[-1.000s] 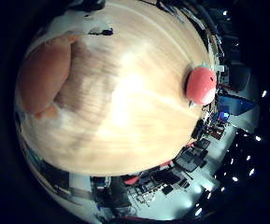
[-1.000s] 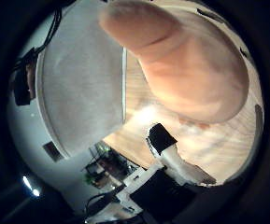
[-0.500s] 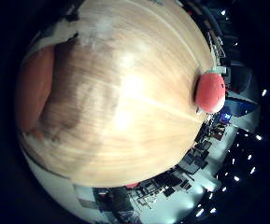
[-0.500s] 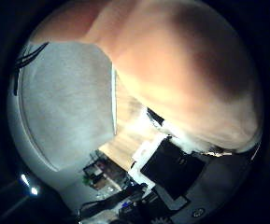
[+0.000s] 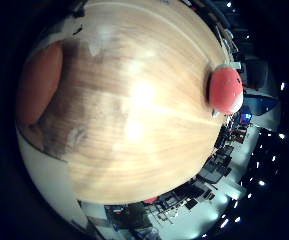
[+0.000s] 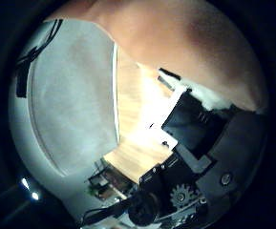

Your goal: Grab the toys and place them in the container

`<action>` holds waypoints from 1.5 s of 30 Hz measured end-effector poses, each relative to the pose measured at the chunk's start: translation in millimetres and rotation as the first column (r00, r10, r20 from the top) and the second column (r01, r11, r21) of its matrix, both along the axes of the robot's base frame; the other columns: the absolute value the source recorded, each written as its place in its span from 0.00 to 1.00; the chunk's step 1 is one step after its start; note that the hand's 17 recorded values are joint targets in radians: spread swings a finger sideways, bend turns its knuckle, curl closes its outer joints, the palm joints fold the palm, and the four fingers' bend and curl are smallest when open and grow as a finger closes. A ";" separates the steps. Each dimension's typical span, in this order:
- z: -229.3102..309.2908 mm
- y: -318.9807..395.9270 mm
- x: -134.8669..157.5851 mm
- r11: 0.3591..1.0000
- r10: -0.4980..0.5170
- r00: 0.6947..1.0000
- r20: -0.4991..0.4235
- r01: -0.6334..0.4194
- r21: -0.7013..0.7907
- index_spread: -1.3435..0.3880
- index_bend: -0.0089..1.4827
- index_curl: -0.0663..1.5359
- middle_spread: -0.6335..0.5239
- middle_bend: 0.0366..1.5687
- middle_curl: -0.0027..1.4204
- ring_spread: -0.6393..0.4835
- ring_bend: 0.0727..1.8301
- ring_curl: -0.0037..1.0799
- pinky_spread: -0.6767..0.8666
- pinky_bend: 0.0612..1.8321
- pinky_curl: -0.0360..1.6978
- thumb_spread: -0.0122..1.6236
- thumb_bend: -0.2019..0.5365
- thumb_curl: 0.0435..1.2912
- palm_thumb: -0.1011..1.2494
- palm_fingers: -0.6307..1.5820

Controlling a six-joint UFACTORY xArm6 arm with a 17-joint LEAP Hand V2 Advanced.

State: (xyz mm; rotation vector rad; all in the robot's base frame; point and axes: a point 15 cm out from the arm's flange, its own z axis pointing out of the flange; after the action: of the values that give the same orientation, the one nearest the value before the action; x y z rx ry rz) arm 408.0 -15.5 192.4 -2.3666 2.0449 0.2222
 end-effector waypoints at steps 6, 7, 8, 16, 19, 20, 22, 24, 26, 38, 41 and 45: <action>32.9 -21.4 -4.2 0.999 -0.035 0.998 0.051 0.035 0.001 0.46 0.31 0.25 0.17 0.50 0.45 0.29 0.65 0.46 0.16 0.68 0.27 0.61 0.26 0.27 0.84 0.84; 41.5 -25.4 -3.9 0.999 -0.039 0.997 0.067 0.039 0.001 0.46 0.31 0.26 0.17 0.50 0.45 0.29 0.65 0.46 0.16 0.68 0.27 0.61 0.26 0.27 0.85 0.84; 54.0 -31.0 -2.1 0.999 -0.044 0.995 0.093 0.044 0.001 0.47 0.31 0.26 0.17 0.50 0.45 0.28 0.65 0.46 0.16 0.68 0.27 0.61 0.26 0.27 0.85 0.84; 123.9 -37.1 -8.5 0.996 -0.080 0.968 0.236 0.068 0.057 0.47 0.31 0.30 0.18 0.52 0.45 0.29 0.66 0.46 0.15 0.67 0.28 0.59 0.25 0.26 0.85 0.83; 150.3 -33.1 -13.4 0.996 -0.076 0.961 0.266 0.060 0.065 0.46 0.31 0.31 0.19 0.52 0.45 0.29 0.67 0.46 0.15 0.67 0.28 0.59 0.25 0.26 0.86 0.83; 160.9 -30.0 -15.3 0.996 -0.073 0.959 0.275 0.055 0.073 0.46 0.31 0.32 0.19 0.52 0.45 0.29 0.67 0.46 0.15 0.67 0.28 0.59 0.25 0.26 0.86 0.84; 176.6 -21.6 -17.3 0.995 -0.067 0.956 0.285 0.042 0.093 0.46 0.31 0.33 0.19 0.52 0.45 0.29 0.66 0.46 0.15 0.67 0.29 0.59 0.25 0.26 0.86 0.83; 192.0 -8.6 -20.7 0.993 -0.044 0.958 0.285 0.012 0.116 0.46 0.31 0.34 0.19 0.52 0.45 0.29 0.67 0.46 0.15 0.66 0.29 0.59 0.25 0.26 0.86 0.83; 207.3 4.4 -22.0 0.992 -0.016 0.958 0.287 -0.022 0.128 0.46 0.31 0.34 0.19 0.53 0.45 0.29 0.67 0.46 0.14 0.66 0.29 0.59 0.25 0.26 0.86 0.83; 248.3 110.1 -17.4 0.949 0.241 0.914 0.326 -0.293 0.117 0.45 0.29 0.38 0.19 0.53 0.44 0.29 0.67 0.45 0.14 0.66 0.30 0.59 0.25 0.26 0.86 0.83; 247.3 139.1 -18.8 0.928 0.301 0.899 0.318 -0.353 0.119 0.45 0.28 0.39 0.19 0.53 0.44 0.29 0.67 0.45 0.14 0.65 0.30 0.59 0.25 0.26 0.85 0.83; 236.9 187.1 -24.9 0.884 0.402 0.869 0.290 -0.450 0.123 0.45 0.27 0.40 0.19 0.53 0.44 0.29 0.67 0.45 0.14 0.65 0.30 0.59 0.25 0.26 0.85 0.83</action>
State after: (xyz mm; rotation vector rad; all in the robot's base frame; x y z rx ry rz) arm 383.1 171.6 429.3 -2.5380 1.3078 0.0937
